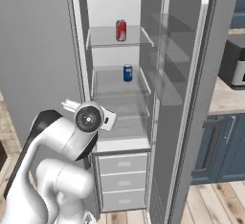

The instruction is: Open the fridge, grab two sodas, and place both sodas inside the bowl with ice on the dining counter.

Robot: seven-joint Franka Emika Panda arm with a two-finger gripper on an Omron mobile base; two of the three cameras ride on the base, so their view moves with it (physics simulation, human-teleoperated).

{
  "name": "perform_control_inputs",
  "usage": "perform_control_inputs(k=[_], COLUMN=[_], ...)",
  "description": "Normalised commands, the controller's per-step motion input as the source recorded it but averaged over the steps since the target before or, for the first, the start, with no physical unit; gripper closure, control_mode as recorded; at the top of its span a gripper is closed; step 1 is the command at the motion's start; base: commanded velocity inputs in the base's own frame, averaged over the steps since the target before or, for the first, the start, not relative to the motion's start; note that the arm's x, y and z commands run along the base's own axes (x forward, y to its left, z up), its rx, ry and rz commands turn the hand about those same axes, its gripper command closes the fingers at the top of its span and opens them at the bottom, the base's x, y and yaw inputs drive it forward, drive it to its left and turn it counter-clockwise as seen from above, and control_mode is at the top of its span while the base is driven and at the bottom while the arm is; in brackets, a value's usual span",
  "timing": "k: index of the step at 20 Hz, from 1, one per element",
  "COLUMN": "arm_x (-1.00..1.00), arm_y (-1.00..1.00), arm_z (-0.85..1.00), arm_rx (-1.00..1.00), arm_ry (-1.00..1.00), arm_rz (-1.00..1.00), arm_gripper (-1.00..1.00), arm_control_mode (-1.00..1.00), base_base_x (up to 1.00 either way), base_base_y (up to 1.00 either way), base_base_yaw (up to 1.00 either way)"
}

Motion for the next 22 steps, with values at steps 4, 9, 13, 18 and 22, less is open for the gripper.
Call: perform_control_inputs(k=[4,9,13,18,22], arm_x=[0.00,0.00,0.00,0.00,0.00], arm_y=[0.00,0.00,0.00,0.00,0.00], arm_z=[0.00,0.00,0.00,0.00,0.00], arm_rx=[0.00,0.00,0.00,0.00,0.00], arm_ry=[0.00,0.00,0.00,0.00,0.00], arm_rz=[0.00,0.00,0.00,0.00,0.00], arm_gripper=[-1.00,-1.00,-1.00,-1.00,-1.00], arm_control_mode=[1.00,1.00,1.00,1.00,1.00], base_base_x=[0.58,0.50,0.44,0.26,0.30], base_base_y=[-0.05,-0.15,-0.43,-0.43,0.06], base_base_yaw=[-0.01,-0.02,-0.02,-0.01,0.00])
